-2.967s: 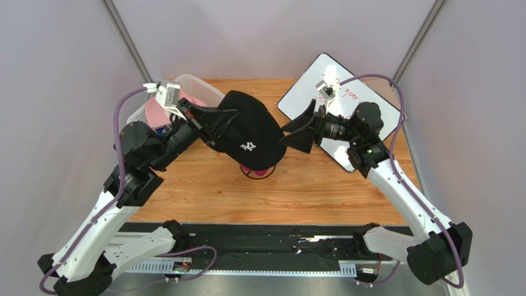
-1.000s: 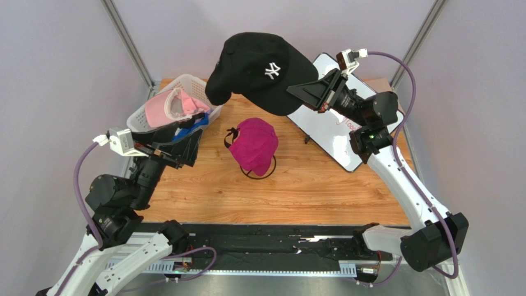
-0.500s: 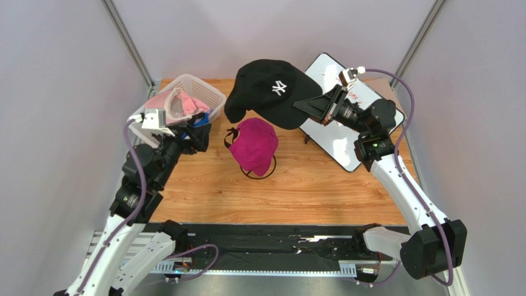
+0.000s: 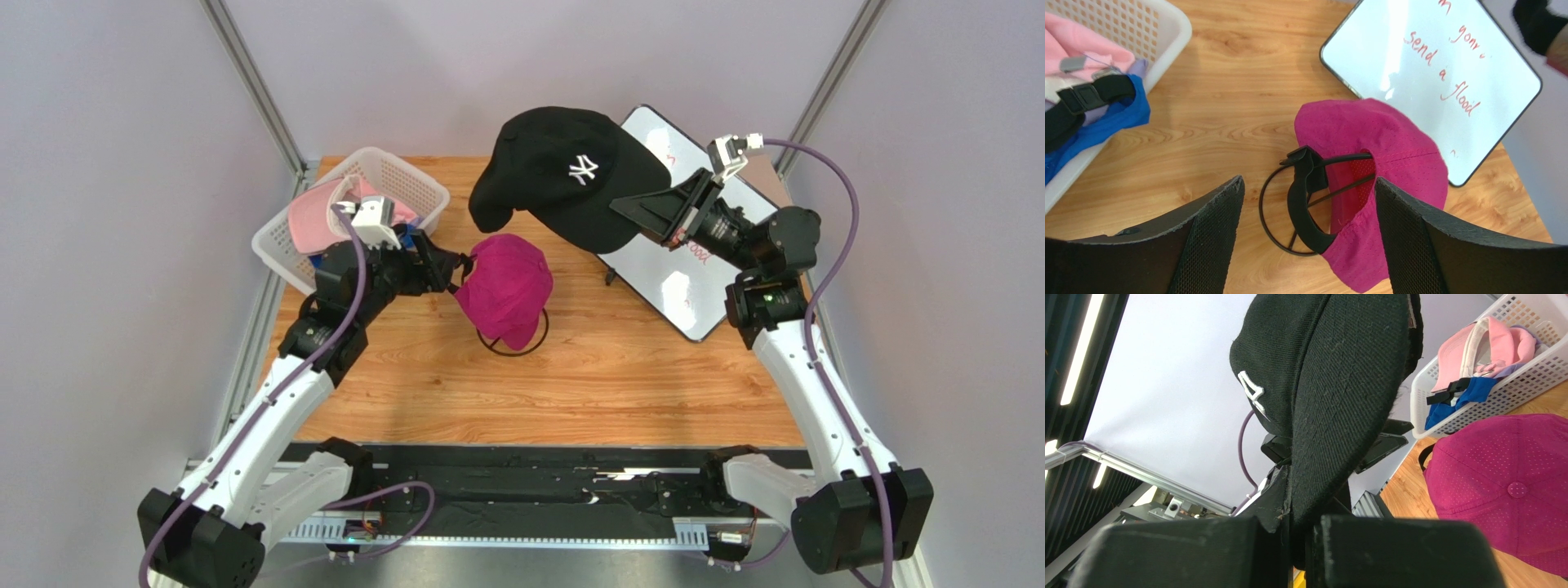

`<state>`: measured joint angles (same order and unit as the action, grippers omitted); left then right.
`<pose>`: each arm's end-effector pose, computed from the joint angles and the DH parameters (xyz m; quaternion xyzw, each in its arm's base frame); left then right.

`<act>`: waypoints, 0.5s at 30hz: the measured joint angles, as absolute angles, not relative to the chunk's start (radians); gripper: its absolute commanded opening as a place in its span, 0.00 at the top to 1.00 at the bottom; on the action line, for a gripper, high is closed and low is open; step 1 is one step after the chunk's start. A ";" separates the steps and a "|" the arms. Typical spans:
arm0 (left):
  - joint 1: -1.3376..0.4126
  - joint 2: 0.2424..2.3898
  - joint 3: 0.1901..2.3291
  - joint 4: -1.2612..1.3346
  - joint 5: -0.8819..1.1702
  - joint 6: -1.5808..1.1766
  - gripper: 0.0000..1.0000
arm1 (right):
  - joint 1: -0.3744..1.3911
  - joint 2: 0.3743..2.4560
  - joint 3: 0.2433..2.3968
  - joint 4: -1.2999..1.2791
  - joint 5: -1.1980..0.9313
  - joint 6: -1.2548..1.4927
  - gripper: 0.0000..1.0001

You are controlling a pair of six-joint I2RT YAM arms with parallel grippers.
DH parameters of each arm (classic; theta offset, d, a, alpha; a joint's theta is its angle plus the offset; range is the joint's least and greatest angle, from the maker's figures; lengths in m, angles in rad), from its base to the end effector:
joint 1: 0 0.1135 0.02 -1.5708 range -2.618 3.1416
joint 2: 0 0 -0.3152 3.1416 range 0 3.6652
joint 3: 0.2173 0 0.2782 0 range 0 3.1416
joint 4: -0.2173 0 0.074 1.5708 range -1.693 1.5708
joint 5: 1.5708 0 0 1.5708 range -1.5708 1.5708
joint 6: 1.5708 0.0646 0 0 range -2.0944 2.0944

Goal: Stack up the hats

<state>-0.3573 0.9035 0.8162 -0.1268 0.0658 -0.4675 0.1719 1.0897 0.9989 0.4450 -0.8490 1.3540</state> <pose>0.2197 -0.0866 0.3677 -0.0222 0.7781 -0.2748 0.5643 0.2474 0.0922 0.4685 0.0095 0.6207 0.6869 0.3778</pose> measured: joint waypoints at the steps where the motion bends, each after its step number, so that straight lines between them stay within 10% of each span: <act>1: -0.356 0.917 0.816 -0.126 0.072 -0.468 0.21 | 0.166 1.085 0.995 0.445 -0.851 1.354 1.00; 15: -0.352 1.008 0.805 -0.131 0.119 -0.470 0.40 | 0.147 1.075 0.966 0.460 -0.868 1.355 1.00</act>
